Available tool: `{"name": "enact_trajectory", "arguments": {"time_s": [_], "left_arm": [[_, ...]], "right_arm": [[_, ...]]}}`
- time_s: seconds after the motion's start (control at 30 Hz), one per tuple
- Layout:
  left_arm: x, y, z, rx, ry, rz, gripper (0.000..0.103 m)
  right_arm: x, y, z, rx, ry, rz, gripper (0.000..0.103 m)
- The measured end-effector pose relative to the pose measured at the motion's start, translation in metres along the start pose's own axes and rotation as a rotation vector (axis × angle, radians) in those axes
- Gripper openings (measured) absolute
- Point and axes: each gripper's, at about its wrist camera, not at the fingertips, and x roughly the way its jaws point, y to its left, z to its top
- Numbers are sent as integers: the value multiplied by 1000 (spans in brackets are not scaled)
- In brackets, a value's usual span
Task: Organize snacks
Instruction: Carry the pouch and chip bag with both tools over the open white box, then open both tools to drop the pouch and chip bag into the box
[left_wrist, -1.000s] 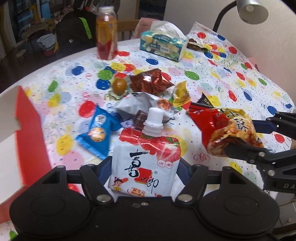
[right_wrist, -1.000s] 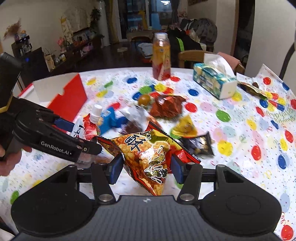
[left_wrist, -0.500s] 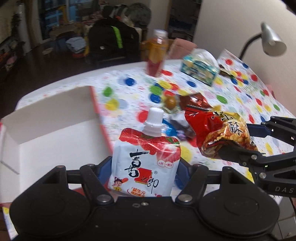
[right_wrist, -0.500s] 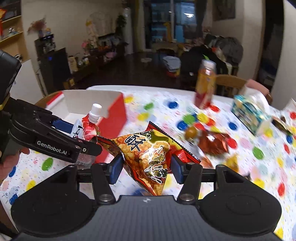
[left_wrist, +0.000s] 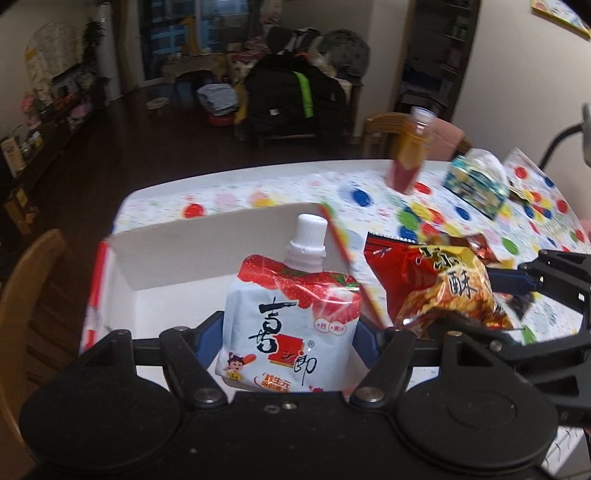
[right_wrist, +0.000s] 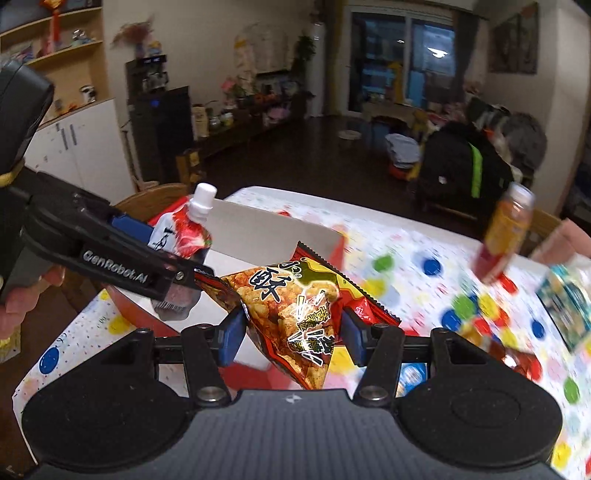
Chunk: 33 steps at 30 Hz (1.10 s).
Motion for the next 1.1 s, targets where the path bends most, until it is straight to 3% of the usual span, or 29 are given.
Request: {"name": "enact_trajectory", "arguments": {"time_s": [0.5,1.1], "left_arm": [[49,81,8,-44,93,123,69],[107,89,-10,-3,235,129,69]], "right_arm": [[84,61,27,-142,71,76,55],[152,69,19,-167,217,91,55]]}}
